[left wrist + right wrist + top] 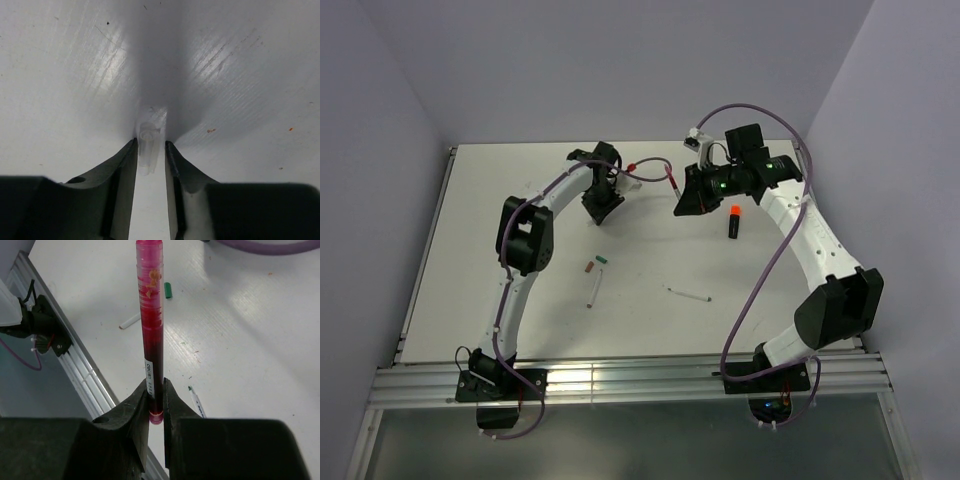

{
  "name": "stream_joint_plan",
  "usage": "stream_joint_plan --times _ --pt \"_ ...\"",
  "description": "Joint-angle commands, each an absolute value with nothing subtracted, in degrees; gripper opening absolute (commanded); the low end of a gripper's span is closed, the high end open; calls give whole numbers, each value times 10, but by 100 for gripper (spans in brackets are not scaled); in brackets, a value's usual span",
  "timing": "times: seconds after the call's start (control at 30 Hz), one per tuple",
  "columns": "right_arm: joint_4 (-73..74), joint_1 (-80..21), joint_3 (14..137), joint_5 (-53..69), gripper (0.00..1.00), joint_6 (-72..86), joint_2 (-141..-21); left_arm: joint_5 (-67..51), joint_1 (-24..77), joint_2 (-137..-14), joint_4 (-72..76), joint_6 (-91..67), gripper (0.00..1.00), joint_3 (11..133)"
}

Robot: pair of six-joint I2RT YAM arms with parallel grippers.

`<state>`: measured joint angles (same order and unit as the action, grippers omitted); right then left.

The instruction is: Insert the pens into the pen caps

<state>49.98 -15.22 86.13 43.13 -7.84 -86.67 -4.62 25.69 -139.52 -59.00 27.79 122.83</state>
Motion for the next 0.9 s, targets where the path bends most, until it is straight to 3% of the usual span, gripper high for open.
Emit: stream_joint_plan --times 0.0,0.1,0.13,0.17,0.43,0.6,0.73,0.87 --pt "499 -149 913 412 0 -98 -832 -52 253 -1430 -656 288 32 1232" --pt "497 -146 927 401 0 -104 -826 -65 249 -1431 -661 289 14 1230" --pt "497 -144 930 402 0 -104 -823 -66 244 -1429 -660 286 3 1230" --pt "495 -142 932 408 0 -104 -822 -69 242 -1426 -660 283 0 1231" --pt "494 -133 1009 361 0 -122 -826 -188 204 -1290 -643 213 0 1245" --pt "492 -115 1061 381 0 -112 -851 -266 171 -1171 -590 140 0 1250" --pt "477 -115 1108 398 0 -86 -867 -325 167 -1144 -605 98 0 1308" --pt "470 -118 1143 437 0 -60 -884 -416 146 -1065 -522 19 0 1269"
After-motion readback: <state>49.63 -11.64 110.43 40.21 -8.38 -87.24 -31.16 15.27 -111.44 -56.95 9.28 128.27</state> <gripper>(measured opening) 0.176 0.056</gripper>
